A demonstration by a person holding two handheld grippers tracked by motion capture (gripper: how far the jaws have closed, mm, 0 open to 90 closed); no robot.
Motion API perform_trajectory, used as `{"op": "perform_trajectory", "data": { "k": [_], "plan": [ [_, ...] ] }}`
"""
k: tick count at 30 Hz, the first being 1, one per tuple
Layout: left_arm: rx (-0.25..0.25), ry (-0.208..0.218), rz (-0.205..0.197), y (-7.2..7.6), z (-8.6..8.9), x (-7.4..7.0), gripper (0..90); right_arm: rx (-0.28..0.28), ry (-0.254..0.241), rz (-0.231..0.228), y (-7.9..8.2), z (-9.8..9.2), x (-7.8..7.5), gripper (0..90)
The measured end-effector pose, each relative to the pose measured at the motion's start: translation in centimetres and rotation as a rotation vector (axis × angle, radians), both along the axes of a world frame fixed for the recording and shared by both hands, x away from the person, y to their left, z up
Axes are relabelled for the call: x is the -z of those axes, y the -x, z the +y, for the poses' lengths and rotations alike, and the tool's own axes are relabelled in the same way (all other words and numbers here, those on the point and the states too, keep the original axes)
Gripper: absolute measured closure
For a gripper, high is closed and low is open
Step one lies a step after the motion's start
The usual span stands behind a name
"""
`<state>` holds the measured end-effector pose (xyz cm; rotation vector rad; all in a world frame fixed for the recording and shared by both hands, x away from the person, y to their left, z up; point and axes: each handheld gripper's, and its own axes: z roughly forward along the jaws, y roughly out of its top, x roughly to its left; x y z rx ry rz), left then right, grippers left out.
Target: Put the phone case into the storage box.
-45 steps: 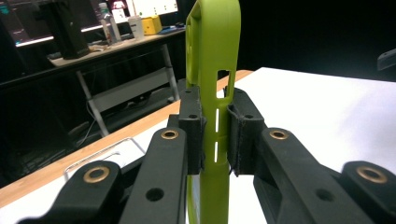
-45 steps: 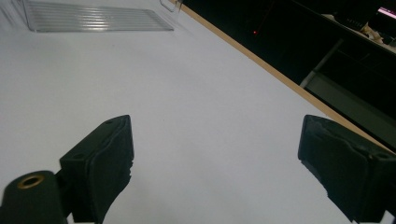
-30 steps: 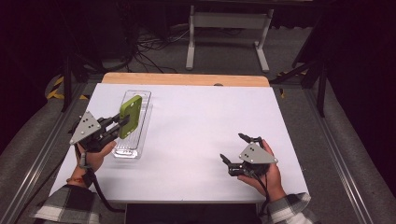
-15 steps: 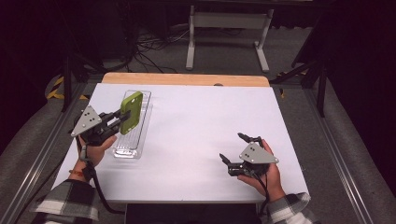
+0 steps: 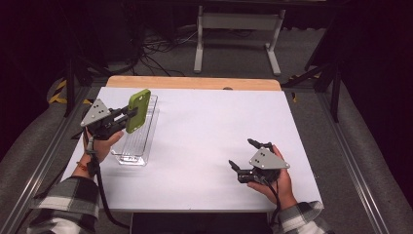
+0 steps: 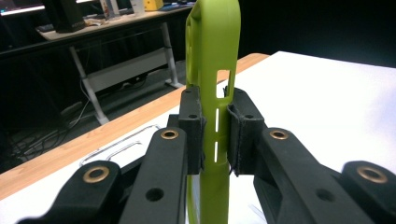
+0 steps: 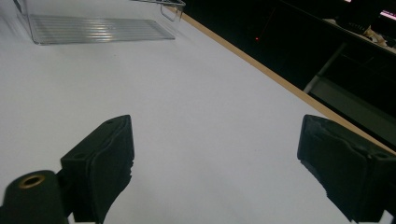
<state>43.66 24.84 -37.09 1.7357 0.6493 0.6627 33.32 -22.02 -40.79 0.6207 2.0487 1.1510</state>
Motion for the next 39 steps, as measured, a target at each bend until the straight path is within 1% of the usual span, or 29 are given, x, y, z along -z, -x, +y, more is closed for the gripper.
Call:
{"op": "perform_trajectory", "data": {
  "k": [2, 4, 6, 7, 8, 9, 11, 13, 14, 18, 19, 20, 21, 23, 24, 25, 26, 27, 29, 30, 32, 34, 36, 37, 38, 39],
  "plan": [
    [0.0, -0.007, 0.006, -0.3, 0.1, -0.1, 78.5, 0.0, 0.001, 0.002, 0.0, 0.0, 0.0, 11.9],
    [0.003, 0.006, 0.013, -0.7, 0.1, 0.0, 78.5, 0.0, 0.001, 0.006, -0.1, 0.0, 0.1, 11.9],
    [0.001, -0.011, 0.024, -1.2, 0.2, 0.0, 78.5, 0.0, 0.005, 0.009, -0.1, 0.0, 0.1, 11.9],
    [0.005, -0.008, 0.024, -1.3, 0.1, 0.1, 78.5, 0.0, 0.003, 0.01, -0.2, 0.0, 0.2, 11.9],
    [0.006, -0.019, 0.028, -1.5, 0.2, 0.1, 78.5, -0.001, 0.006, 0.014, -0.2, 0.0, 0.2, 11.9],
    [0.004, -0.012, 0.026, -1.7, 0.1, 0.2, 78.5, -0.001, 0.008, 0.017, -0.2, 0.0, 0.2, 11.9],
    [0.012, -0.016, 0.035, -2.2, 0.1, 0.2, 78.5, -0.005, 0.012, 0.021, -0.3, 0.1, 0.3, 11.9],
    [0.016, -0.023, 0.042, -2.8, 0.1, 0.1, 78.5, -0.006, 0.018, 0.024, -0.3, 0.2, 0.4, 11.8],
    [0.017, -0.018, 0.038, -3.0, 0.1, 0.2, 78.5, -0.005, 0.019, 0.025, -0.4, 0.2, 0.5, 11.8],
    [0.024, -0.036, 0.056, -4.1, -0.1, 0.5, 78.4, -0.006, 0.029, 0.033, -0.5, 0.2, 0.6, 11.7],
    [0.024, -0.035, 0.06, -4.6, -0.1, 0.6, 78.5, -0.005, 0.029, 0.037, -0.5, 0.3, 0.7, 11.8],
    [0.024, -0.035, 0.06, -4.6, -0.1, 0.6, 78.4, -0.005, 0.029, 0.037, -0.5, 0.3, 0.7, 11.8],
    [0.024, -0.034, 0.063, -5.0, -0.1, 0.7, 78.4, -0.006, 0.032, 0.042, -0.7, 0.3, 0.8, 11.8],
    [0.017, -0.027, 0.066, -5.7, -0.1, 0.9, 78.5, -0.004, 0.043, 0.046, -0.8, 0.4, 1.0, 11.8],
    [0.019, -0.036, 0.078, -6.4, -0.1, 1.2, 78.4, -0.004, 0.048, 0.05, -0.8, 0.4, 1.1, 11.8],
    [0.019, -0.036, 0.078, -6.4, -0.1, 1.2, 78.5, -0.004, 0.048, 0.05, -0.8, 0.4, 1.1, 11.8],
    [0.01, -0.044, 0.075, -6.7, -0.1, 1.3, 78.5, -0.003, 0.052, 0.054, -0.9, 0.4, 1.2, 11.7],
    [0.013, -0.045, 0.085, -7.1, 0.0, 1.4, 78.5, -0.002, 0.055, 0.055, -0.9, 0.5, 1.2, 11.8],
    [0.029, -0.025, 0.102, -7.8, 0.2, 1.8, 78.5, -0.004, 0.057, 0.061, -1.0, 0.5, 1.4, 11.8],
    [0.028, -0.038, 0.107, -8.1, 0.2, 1.9, 78.5, -0.004, 0.058, 0.068, -1.0, 0.6, 1.4, 11.8],
    [0.034, -0.034, 0.109, -8.7, 0.1, 2.2, 78.4, -0.002, 0.067, 0.067, -1.1, 0.7, 1.5, 11.7],
    [0.047, -0.035, 0.124, -9.2, 0.1, 2.5, 78.4, -0.002, 0.071, 0.07, -1.1, 0.7, 1.6, 11.8],
    [0.05, -0.055, 0.142, -9.6, 0.1, 2.8, 78.4, -0.002, 0.071, 0.077, -1.2, 0.7, 1.7, 11.8],
    [0.054, -0.047, 0.157, -9.8, 0.2, 2.9, 78.4, -0.004, 0.075, 0.08, -1.2, 0.7, 1.7, 11.8],
    [0.041, -0.047, 0.157, -9.9, 0.2, 3.0, 78.4, -0.002, 0.078, 0.083, -1.2, 0.7, 1.8, 11.8],
    [0.031, -0.066, 0.152, -10.1, 0.3, 3.0, 78.4, -0.002, 0.08, 0.084, -1.2, 0.7, 1.9, 11.7]
  ]
}}
